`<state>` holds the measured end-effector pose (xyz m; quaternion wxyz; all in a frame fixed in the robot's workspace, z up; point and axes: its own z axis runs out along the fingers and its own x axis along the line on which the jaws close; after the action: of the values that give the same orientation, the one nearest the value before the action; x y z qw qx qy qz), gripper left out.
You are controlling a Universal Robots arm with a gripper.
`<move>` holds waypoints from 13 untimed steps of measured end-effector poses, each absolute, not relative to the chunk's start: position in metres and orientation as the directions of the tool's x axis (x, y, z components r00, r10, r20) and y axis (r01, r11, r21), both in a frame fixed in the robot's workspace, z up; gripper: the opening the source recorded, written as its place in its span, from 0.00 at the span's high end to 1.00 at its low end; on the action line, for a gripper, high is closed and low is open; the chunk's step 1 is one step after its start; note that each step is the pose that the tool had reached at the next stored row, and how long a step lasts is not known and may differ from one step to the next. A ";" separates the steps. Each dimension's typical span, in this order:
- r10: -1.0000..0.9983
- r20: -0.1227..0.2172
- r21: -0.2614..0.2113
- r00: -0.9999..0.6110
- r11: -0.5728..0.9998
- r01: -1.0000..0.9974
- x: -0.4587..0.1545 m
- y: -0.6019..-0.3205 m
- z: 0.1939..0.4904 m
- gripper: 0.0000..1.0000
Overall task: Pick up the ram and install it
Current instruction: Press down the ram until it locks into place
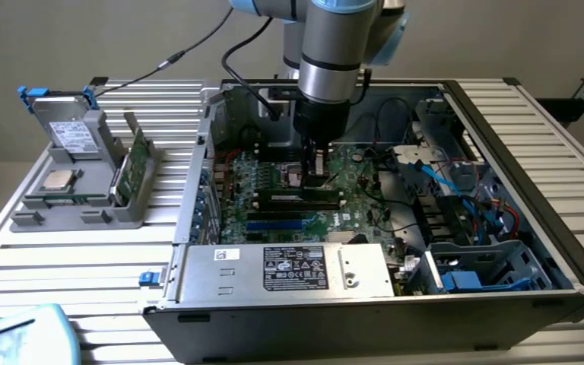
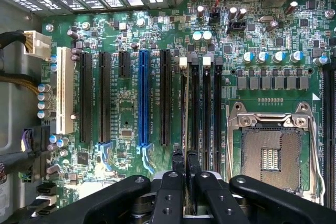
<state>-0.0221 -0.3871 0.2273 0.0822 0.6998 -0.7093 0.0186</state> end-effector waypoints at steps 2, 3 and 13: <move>-0.990 0.143 0.089 -0.007 0.020 -0.996 -0.022 -0.388 0.227 0.86; -0.990 0.143 0.089 -0.007 0.020 -0.996 -0.022 -0.388 0.227 0.86; -0.990 0.143 0.089 -0.010 0.022 -0.996 -0.022 -0.388 0.227 0.86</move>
<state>-0.0221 -0.3877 0.2273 0.0823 0.6989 -0.7102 0.0185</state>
